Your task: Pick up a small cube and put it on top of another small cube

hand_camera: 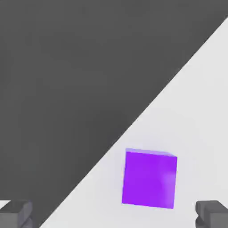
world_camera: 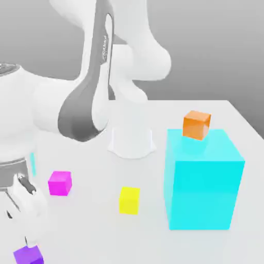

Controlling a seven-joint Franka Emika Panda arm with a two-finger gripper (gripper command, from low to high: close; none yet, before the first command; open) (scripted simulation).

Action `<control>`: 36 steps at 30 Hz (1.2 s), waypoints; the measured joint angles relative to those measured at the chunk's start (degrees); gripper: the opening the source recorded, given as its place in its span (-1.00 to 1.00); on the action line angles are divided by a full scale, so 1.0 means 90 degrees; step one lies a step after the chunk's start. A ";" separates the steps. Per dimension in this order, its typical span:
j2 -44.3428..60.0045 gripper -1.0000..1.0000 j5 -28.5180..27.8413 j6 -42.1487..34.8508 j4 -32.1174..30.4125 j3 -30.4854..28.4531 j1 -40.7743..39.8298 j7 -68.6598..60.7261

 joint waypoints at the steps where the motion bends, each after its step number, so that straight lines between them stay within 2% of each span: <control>1: 0.0231 0.00 0.0052 0.0135 0.0039 0.0020 -0.0040 -0.0001; 4: 0.0925 0.00 0.0186 0.0633 0.0184 0.0129 -0.0147 -0.0067; 5: 0.1059 -1.00 0.0208 0.0734 0.0213 0.0155 -0.0168 -0.0081; 12: 0.1045 -1.00 0.0213 0.0731 0.0209 0.0148 -0.0163 -0.0082; 18: -0.0198 -1.00 -0.0131 -0.0169 -0.0126 0.0135 0.0077 -0.0186; 25: -0.1822 -1.00 -0.0499 -0.1157 -0.0749 0.0830 0.0705 -0.1547; 36: -0.4372 -1.00 -0.0228 -0.2721 -0.1733 0.1432 0.2132 -0.4365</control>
